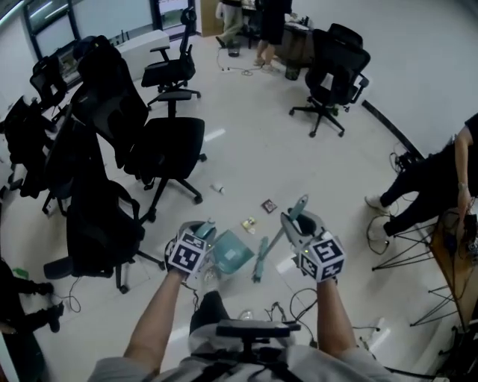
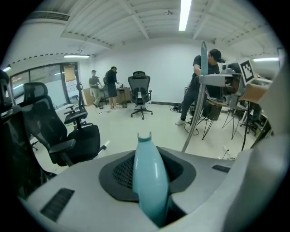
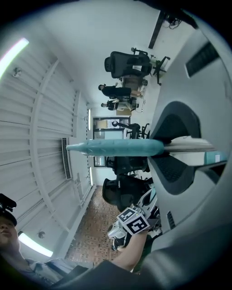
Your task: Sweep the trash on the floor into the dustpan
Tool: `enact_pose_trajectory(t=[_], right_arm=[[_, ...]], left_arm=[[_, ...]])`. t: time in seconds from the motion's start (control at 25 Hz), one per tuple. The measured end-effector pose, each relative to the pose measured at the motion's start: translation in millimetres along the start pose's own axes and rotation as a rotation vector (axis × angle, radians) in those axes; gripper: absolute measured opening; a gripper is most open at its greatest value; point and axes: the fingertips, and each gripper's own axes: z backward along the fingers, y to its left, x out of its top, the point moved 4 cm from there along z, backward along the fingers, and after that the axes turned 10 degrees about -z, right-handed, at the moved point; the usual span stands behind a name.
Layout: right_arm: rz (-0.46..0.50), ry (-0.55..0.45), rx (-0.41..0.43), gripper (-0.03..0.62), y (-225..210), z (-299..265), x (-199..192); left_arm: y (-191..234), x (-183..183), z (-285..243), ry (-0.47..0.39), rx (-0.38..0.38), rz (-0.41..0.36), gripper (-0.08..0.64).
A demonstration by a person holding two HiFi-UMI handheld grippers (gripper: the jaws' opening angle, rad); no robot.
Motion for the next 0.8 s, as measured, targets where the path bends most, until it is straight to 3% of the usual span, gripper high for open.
enact_pose_trajectory(t=[0.2,0.44,0.8], right_arm=[[-0.035,0.054,-0.109,0.086,-35,-34,4],[-0.064,0.114,-0.233,0.086,-70,-84,-2],[-0.081,0.192,-0.227,0.086,-146,-149,-42]], left_arm=[[38,10,-59,-0.008,-0.122,-0.04,0.107],[85,12,-123,0.003,-0.216,-0.094,0.107],[106,29,-202,0.053,-0.254,-0.165,0.107]])
